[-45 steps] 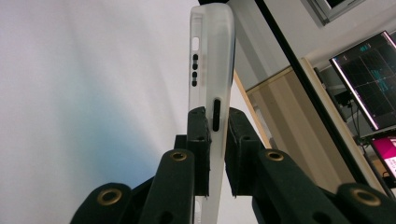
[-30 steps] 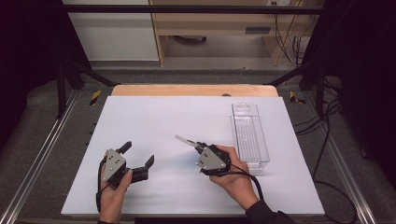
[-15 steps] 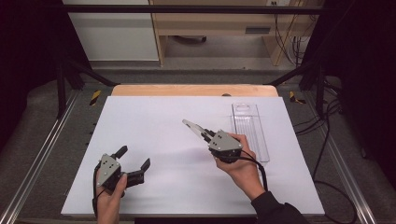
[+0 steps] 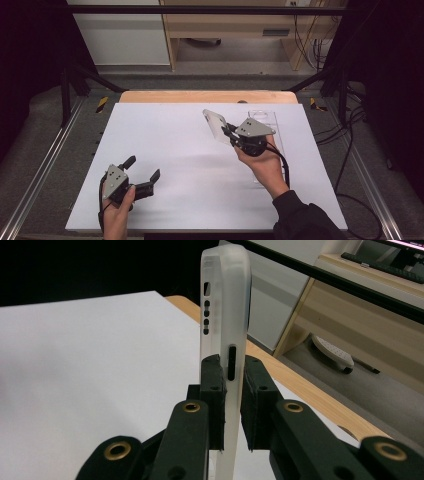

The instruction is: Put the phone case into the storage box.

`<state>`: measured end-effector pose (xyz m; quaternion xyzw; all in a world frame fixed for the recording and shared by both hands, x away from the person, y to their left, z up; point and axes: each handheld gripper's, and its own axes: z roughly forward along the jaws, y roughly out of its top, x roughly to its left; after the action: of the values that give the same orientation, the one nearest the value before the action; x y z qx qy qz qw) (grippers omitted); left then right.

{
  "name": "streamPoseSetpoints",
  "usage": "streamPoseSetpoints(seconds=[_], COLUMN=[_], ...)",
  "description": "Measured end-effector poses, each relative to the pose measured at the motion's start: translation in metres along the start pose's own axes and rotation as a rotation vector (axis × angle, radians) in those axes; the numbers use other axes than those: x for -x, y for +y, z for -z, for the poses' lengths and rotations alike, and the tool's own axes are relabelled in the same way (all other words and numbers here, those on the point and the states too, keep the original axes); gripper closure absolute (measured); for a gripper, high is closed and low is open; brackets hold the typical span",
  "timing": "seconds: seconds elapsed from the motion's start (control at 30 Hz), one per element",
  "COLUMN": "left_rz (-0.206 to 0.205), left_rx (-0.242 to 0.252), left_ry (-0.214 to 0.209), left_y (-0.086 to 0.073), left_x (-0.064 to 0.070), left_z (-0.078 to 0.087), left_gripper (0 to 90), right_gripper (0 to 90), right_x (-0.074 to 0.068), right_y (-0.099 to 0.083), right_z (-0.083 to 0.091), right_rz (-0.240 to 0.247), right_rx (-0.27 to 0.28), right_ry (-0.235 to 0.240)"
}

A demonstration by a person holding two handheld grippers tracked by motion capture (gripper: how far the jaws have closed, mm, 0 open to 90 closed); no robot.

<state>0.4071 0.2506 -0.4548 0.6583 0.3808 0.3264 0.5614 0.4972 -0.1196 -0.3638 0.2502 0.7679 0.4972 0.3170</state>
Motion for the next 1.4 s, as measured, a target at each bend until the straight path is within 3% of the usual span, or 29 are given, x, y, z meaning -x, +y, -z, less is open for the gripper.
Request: streamPoseSetpoints(seconds=[0.2,0.5,1.03,1.4], left_rz=[0.007,0.012,0.024,0.024], left_rx=[0.004,0.004,0.012,0.016], left_ry=[-0.003,-0.018,-0.015,-0.015], left_y=[0.0,-0.001,-0.001,-0.001], left_x=[-0.001,0.001,-0.001,-0.003], left_z=[0.0,-0.003,-0.001,0.0], left_gripper=[3.6,3.6,3.6,3.6], right_gripper=[81.9,81.9,81.9,81.9], right_x=[0.016,0.033,0.053,0.074], right_y=[0.009,0.013,0.015,0.012], right_z=[0.005,0.01,0.022,0.034], right_rz=[-0.055,-0.099,-0.145,-0.197], right_rx=[0.03,0.052,0.07,0.084], right_ry=[-0.006,-0.007,-0.025,-0.058])
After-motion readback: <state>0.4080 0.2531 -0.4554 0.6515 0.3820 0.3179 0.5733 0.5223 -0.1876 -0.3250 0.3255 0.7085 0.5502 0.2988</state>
